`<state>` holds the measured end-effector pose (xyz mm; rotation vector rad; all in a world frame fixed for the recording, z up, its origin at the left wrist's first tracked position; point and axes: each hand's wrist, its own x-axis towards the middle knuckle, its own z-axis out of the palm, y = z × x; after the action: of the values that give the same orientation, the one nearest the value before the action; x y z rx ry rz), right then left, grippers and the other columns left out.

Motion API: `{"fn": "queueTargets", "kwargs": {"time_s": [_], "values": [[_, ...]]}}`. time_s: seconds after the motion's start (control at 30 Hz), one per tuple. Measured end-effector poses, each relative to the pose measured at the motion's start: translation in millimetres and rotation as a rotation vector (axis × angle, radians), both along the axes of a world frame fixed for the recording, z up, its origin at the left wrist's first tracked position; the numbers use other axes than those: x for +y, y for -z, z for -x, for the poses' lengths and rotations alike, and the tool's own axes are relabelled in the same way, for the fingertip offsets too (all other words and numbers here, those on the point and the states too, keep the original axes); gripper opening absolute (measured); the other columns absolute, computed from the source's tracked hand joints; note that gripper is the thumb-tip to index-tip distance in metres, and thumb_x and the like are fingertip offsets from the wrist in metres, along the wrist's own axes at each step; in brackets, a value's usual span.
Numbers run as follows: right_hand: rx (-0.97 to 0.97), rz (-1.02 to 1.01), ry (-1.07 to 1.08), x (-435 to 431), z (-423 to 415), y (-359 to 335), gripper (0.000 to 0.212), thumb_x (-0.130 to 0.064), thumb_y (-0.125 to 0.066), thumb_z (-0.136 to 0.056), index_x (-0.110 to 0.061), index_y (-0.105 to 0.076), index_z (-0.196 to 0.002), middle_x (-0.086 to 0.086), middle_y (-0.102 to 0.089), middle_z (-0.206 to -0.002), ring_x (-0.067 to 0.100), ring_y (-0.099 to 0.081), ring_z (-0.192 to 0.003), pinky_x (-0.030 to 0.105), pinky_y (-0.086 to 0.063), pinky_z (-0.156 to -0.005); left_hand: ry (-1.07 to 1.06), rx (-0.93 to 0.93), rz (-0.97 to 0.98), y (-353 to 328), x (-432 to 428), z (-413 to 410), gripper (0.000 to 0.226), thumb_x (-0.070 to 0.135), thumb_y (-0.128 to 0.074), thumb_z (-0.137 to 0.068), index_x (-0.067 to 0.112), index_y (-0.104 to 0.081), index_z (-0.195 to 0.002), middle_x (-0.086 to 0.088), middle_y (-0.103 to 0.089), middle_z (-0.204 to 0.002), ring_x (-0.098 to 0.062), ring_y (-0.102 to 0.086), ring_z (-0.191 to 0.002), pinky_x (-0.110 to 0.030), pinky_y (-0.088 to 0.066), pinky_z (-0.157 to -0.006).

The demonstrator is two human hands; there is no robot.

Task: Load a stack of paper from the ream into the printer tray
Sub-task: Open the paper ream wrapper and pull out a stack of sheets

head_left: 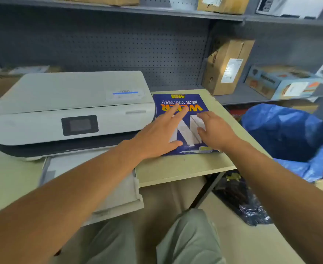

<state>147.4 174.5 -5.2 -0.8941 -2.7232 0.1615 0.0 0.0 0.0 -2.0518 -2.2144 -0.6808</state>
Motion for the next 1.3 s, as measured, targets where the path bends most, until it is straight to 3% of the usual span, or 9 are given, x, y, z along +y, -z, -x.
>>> {"fn": "queueTargets", "kwargs": {"time_s": [0.13,0.23,0.3,0.4,0.53,0.7,0.8,1.13,1.3], "values": [[-0.115,-0.035,-0.005,3.9,0.8,14.3,0.023,-0.019,-0.048,-0.093,-0.008,-0.062,-0.108,0.017,-0.066,-0.112,0.042,-0.063,-0.099,0.043,-0.050,-0.076,-0.028,-0.090,0.125,24.3,20.5,3.6,0.083,0.034,-0.057,-0.097,0.023,-0.003,-0.159,-0.004,-0.008,-0.169,-0.021,-0.011,-0.155,-0.044,-0.023,-0.122],[-0.128,-0.090,-0.026,7.8,6.7,18.4,0.025,-0.019,-0.045,-0.095,-0.011,-0.067,-0.103,0.017,-0.068,-0.105,0.039,-0.061,-0.090,0.043,-0.053,-0.074,-0.082,-0.157,0.133,33.9,31.6,7.6,0.068,0.027,-0.062,-0.095,0.018,-0.022,-0.149,-0.005,-0.037,-0.156,-0.026,-0.039,-0.142,-0.045,-0.046,-0.107],[-0.097,-0.078,-0.018,5.9,12.3,15.6,0.029,-0.024,-0.044,-0.099,-0.015,-0.071,-0.106,0.014,-0.067,-0.107,0.036,-0.062,-0.092,0.041,-0.052,-0.074,-0.114,-0.173,0.182,35.0,33.3,9.6,0.060,0.029,-0.064,-0.094,0.020,-0.029,-0.142,-0.006,-0.050,-0.145,-0.027,-0.053,-0.129,-0.043,-0.055,-0.094],[-0.090,-0.005,0.029,4.1,20.6,16.3,0.032,-0.030,-0.046,-0.102,-0.018,-0.075,-0.110,0.012,-0.065,-0.111,0.034,-0.065,-0.097,0.032,-0.045,-0.070,-0.120,-0.105,0.280,34.7,37.6,10.0,0.056,0.034,-0.060,-0.096,0.014,-0.037,-0.143,-0.007,-0.051,-0.145,-0.026,-0.053,-0.128,-0.041,-0.052,-0.098],[-0.021,0.101,0.131,2.7,28.2,19.9,0.027,-0.032,-0.057,-0.099,-0.021,-0.074,-0.117,0.008,-0.072,-0.117,0.030,-0.067,-0.104,0.036,-0.054,-0.079,-0.107,-0.012,0.361,31.9,44.0,11.3,0.046,0.035,-0.055,-0.099,0.010,-0.050,-0.137,-0.008,-0.050,-0.144,-0.026,-0.052,-0.126,-0.040,-0.047,-0.101],[-0.010,0.165,0.241,2.1,36.7,19.7,0.023,-0.029,-0.056,-0.099,-0.019,-0.075,-0.108,0.008,-0.075,-0.107,0.029,-0.068,-0.094,0.035,-0.055,-0.072,-0.117,-0.006,0.390,31.3,46.2,10.8,0.047,0.036,-0.054,-0.099,0.011,-0.049,-0.139,-0.008,-0.051,-0.144,-0.027,-0.053,-0.125,-0.038,-0.046,-0.099],[-0.069,0.165,0.258,-2.6,40.4,17.3,0.023,-0.026,-0.057,-0.097,-0.016,-0.071,-0.113,0.010,-0.072,-0.110,0.031,-0.068,-0.097,0.039,-0.059,-0.079,-0.127,0.001,0.397,30.7,48.2,13.0,0.047,0.037,-0.054,-0.098,0.012,-0.051,-0.137,-0.008,-0.053,-0.141,-0.028,-0.055,-0.122,-0.039,-0.048,-0.098],[-0.017,0.189,0.127,-19.8,22.2,10.3,0.013,-0.021,-0.056,-0.099,-0.019,-0.064,-0.108,0.007,-0.064,-0.116,0.028,-0.063,-0.104,0.045,-0.059,-0.085,-0.154,-0.057,0.432,23.6,43.6,5.9,0.037,0.031,-0.055,-0.098,0.011,-0.054,-0.129,-0.010,-0.060,-0.126,-0.026,-0.060,-0.108,-0.037,-0.052,-0.088],[0.055,0.182,0.021,-23.9,-0.7,8.6,0.008,-0.013,-0.056,-0.098,-0.019,-0.061,-0.096,0.003,-0.060,-0.109,0.025,-0.060,-0.101,0.032,-0.051,-0.080,-0.148,-0.061,0.454,22.8,44.8,7.1,0.034,0.029,-0.054,-0.098,0.010,-0.055,-0.126,-0.010,-0.060,-0.122,-0.023,-0.059,-0.100,-0.033,-0.045,-0.079]]}}
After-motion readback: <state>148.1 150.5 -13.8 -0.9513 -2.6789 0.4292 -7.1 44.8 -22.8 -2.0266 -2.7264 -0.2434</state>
